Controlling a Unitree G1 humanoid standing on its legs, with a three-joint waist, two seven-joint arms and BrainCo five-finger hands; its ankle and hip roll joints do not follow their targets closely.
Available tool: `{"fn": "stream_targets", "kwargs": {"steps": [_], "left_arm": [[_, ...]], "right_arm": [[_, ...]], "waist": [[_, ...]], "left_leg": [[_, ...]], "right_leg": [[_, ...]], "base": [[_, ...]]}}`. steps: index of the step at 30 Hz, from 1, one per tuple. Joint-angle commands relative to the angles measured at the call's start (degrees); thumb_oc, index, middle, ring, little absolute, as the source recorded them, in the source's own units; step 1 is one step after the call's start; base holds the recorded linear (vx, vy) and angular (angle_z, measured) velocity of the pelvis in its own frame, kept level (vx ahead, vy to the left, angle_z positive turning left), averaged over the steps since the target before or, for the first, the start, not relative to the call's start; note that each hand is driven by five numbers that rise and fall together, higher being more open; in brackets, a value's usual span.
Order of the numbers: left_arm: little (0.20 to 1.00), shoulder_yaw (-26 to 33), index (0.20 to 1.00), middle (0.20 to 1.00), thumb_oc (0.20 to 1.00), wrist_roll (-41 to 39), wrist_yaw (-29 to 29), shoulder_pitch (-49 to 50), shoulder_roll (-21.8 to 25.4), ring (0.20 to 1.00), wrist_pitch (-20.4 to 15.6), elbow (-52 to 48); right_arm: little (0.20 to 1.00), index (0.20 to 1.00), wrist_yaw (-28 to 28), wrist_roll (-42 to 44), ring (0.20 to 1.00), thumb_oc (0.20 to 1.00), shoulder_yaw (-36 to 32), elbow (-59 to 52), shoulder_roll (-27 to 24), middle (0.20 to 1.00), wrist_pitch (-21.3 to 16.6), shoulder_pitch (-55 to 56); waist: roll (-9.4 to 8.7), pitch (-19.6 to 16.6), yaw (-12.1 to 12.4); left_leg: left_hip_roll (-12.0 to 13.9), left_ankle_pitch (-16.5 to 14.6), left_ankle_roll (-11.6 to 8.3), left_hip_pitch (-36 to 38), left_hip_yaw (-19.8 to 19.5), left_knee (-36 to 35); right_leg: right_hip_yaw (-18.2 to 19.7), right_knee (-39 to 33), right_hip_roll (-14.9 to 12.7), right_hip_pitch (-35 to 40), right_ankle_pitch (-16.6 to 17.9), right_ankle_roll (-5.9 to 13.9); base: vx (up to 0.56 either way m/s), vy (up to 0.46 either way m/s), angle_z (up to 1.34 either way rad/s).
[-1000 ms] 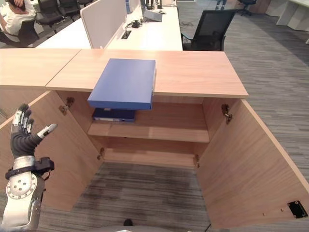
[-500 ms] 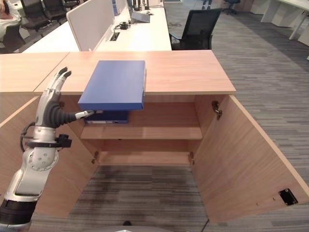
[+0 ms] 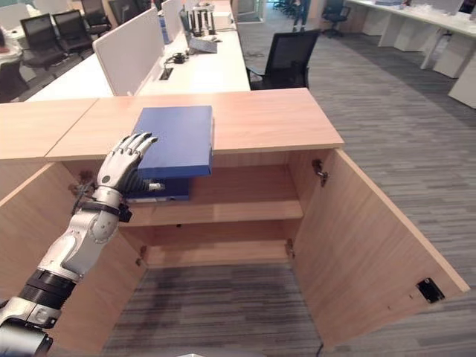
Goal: Put the empty folder in the office cabinet
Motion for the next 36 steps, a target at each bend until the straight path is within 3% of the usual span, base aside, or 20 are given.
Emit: {"fn": "stream_targets", "kwargs": {"steps": [1,9,17,36], "left_arm": [[1.000,1.4,1.000,1.000,1.000,3.9,2.4,-7.3,1.9,1.000,2.0,1.9],[1.000,-0.6,1.000,1.000,1.000,6.8,4.1,-11.0,0.7,1.000,5.3,8.2],[1.000,-6.1,1.000,1.000,1.000,10.2,6.0,-18.8,0.0,1.000,9.4,18.4],[1.000,-14.8,1.000,1.000,1.000,11.1,6.1,-26.9,-1.7,1.000,12.0,32.7]], "right_arm": [[1.000,1.000,-0.5,-0.7,1.000,1.000,2.0,2.8,0.9,1.000,0.4,-2.2],[1.000,1.000,-0.7,-0.9,1.000,1.000,2.2,3.6,0.7,1.000,0.5,-1.7],[1.000,1.000,-1.6,-0.8,1.000,1.000,3.1,3.7,0.3,1.000,0.3,-1.7],[1.000,1.000,-2.7,-0.6,1.000,1.000,4.1,4.5,-0.2,1.000,-0.2,-2.0]], "waist": [[-3.23,0.7,0.2],[-3.08,0.5,-0.5],[-2.88,0.4,-1.6],[-2.71,0.3,-2.8]], "left_leg": [[-2.2,-8.4,1.14,2.3,-0.5,0.3],[-2.1,-8.7,1.12,2.6,-0.2,0.3],[-2.1,-8.9,1.16,3.1,0.4,0.3],[-2.3,-9.2,1.25,3.6,1.4,0.3]], "right_leg": [[4.9,0.0,1.2,-1.9,0.3,0.32],[5.1,0.0,1.1,-1.7,0.1,0.38],[5.7,0.0,1.2,-1.8,0.2,0.42],[6.3,0.0,1.4,-1.9,0.4,0.61]], "base": [[0.00,0.000,0.00],[0.00,0.000,0.00],[0.00,-0.003,-0.06],[0.00,0.000,-0.02]]}}
